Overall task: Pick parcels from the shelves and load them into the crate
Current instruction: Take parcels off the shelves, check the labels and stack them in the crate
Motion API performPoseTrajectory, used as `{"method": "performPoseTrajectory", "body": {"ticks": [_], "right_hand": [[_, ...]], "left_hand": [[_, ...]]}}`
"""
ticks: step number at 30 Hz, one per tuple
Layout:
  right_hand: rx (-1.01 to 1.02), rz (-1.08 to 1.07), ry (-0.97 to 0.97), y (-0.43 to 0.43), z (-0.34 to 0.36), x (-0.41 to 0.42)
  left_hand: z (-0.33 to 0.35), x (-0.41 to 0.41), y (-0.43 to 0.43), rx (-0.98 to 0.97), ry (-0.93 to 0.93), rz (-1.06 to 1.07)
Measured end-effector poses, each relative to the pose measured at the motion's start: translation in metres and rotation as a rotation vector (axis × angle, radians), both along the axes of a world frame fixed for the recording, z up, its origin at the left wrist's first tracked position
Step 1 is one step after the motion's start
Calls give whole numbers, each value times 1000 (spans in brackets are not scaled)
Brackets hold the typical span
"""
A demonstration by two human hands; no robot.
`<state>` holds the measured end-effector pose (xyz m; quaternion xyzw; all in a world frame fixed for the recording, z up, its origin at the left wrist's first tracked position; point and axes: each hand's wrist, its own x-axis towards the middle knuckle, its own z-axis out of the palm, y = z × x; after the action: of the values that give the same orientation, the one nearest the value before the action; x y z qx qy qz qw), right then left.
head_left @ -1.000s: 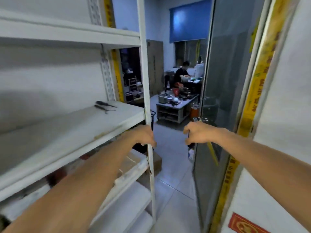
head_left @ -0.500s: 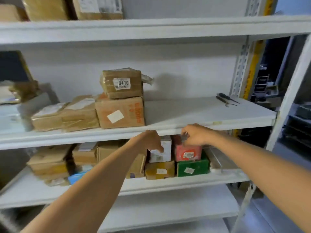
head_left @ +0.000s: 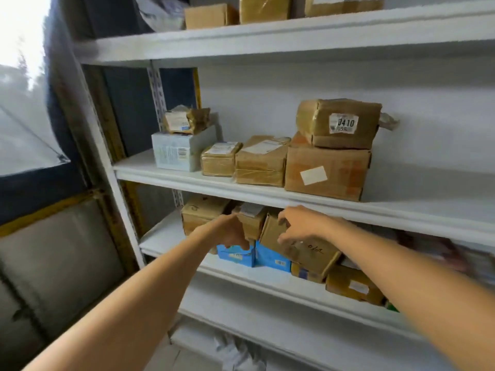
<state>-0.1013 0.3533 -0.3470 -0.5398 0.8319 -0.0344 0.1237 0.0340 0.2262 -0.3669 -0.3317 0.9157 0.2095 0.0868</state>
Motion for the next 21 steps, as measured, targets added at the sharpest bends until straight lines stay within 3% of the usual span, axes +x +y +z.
{"method": "performPoseTrajectory", "body": {"ticks": [10, 21], "right_hand": [[11, 73, -70, -123, -42, 45], [-33, 46, -90, -246, -91, 22]], "left_hand": [[-26, 64, -107, -18, -28, 146], [-66, 34, -221, -91, 21, 149]]}}
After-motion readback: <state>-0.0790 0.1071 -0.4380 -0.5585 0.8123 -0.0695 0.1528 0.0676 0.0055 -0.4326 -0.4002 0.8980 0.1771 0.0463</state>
